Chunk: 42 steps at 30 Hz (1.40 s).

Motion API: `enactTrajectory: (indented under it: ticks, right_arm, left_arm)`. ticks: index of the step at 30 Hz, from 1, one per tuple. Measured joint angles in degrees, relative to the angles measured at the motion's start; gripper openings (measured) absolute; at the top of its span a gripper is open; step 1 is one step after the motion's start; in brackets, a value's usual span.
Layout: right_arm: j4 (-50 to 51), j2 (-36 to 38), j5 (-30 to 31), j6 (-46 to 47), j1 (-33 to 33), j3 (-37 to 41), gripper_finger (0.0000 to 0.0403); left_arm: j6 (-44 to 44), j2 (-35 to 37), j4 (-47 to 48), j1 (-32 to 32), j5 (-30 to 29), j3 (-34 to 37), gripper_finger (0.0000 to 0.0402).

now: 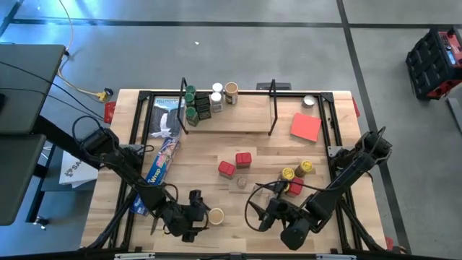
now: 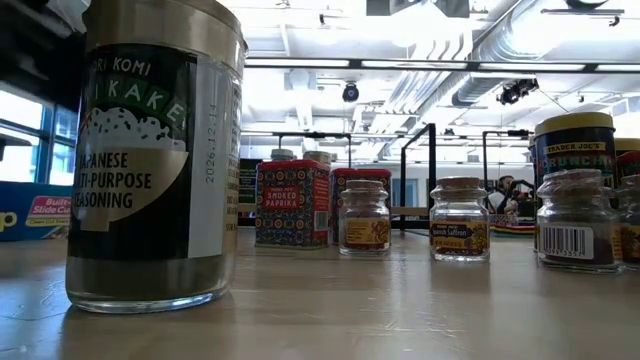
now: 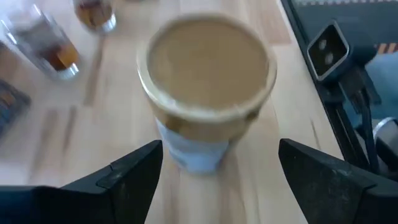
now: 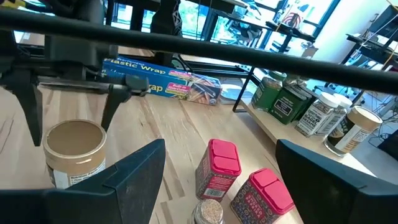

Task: Shelf spices
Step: Put the gold seasoning bottle on the shelf and align it with the other gold seasoning bottle

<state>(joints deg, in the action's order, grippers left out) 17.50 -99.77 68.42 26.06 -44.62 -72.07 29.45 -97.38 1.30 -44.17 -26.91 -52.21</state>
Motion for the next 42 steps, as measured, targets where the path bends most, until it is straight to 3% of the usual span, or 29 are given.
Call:
enactTrajectory:
  ticks: [7, 14, 23, 29, 36, 40, 42]
  right_arm:
    - [-0.02, 0.0, -0.02, -0.13, -0.02, 0.0, 0.03]
    - [0.02, -0.02, -0.02, 0.0, -0.02, 0.0, 0.03]
    - [0.02, -0.02, -0.02, 0.06, 0.0, -0.02, 0.03]
    - [0.02, -0.04, -0.02, 0.94, 0.0, -0.02, 0.03]
    - [0.02, -0.04, -0.03, 1.02, 0.0, -0.02, 0.03]
    - [0.04, -0.04, -0.04, 1.02, -0.02, -0.02, 0.03]
    - [0.02, -0.04, -0.07, 1.03, -0.02, -0.02, 0.03]
  left_arm:
    - [-10.58, 0.24, -9.16, 0.19, -3.02, 0.0, 0.0317]
    - [-11.78, 0.18, -13.73, 0.82, -3.73, 0.0, 0.0317]
    - [-19.72, -1.13, -21.43, 3.09, -3.41, 0.0, 0.0317]
    - [-18.3, -1.12, -23.71, 6.98, 5.67, -0.02, 0.0317]
    - [-15.22, -1.05, -29.06, 8.45, 8.77, -0.02, 0.0317]
    - [-19.09, -0.9, -23.57, 9.65, 19.82, -0.07, 0.0317]
    - [-21.79, -0.84, -17.78, 9.7, 20.32, -1.58, 0.0317]
